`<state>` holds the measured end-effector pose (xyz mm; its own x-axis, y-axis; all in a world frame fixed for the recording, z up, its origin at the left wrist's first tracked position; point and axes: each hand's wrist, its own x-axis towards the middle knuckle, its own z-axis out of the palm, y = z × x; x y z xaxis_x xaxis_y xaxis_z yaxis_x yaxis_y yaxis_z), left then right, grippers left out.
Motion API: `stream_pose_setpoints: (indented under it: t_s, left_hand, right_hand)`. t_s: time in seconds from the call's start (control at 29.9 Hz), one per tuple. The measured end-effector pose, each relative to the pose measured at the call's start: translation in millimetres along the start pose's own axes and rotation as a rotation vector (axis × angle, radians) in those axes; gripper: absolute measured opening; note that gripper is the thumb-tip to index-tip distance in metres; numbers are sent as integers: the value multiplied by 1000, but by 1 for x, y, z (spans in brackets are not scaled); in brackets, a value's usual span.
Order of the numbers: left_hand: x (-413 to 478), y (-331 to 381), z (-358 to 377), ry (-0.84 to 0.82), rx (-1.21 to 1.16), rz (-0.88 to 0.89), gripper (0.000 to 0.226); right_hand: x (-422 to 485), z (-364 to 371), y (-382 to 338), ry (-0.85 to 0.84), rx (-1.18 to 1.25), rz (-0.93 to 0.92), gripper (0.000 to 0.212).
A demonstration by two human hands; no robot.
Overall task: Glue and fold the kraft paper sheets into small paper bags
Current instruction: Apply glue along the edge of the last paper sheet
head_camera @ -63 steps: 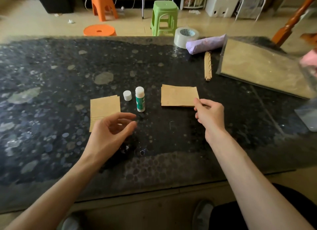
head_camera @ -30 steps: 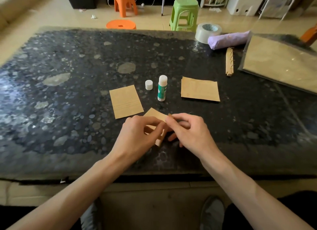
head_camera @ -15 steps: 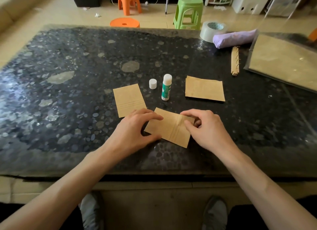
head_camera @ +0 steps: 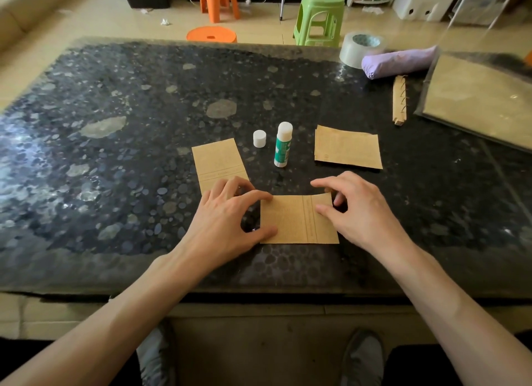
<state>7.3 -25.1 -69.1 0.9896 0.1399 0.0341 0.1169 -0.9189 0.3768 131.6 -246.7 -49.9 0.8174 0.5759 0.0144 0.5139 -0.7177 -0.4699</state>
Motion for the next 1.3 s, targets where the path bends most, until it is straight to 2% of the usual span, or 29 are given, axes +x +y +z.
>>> stream_pose_setpoints:
  t_s: [0.5, 0.67, 0.84, 1.0, 1.07, 1.17, 1.24, 1.3]
  left_hand:
    - [-1, -4, 4, 60, 11, 28, 68]
    - [-2, -4, 5, 92, -66, -8, 68]
    - [0, -11, 0, 97, -56, -10, 59]
    - [2, -14, -4, 79, -81, -30, 62]
    - [2, -13, -6, 67, -98, -36, 65]
    - [1, -13, -6, 32, -116, -37, 71]
    - [1, -12, -5, 15, -132, -38, 72]
    - [1, -11, -3, 19, -147, -40, 71]
  right_hand:
    - [70, 42, -35, 321, 460, 41, 52]
    - [80, 45, -44, 290, 525, 51, 27]
    - [62, 28, -41, 257, 575, 0, 23]
    - [36, 6, -38, 294, 627, 15, 12]
    - [28, 2, -36, 280, 720, 63, 16]
    - [19, 3, -34, 157, 898, 96, 26]
    - [16, 6, -36, 97, 884, 56, 27]
    - [14, 10, -39, 73, 751, -13, 25]
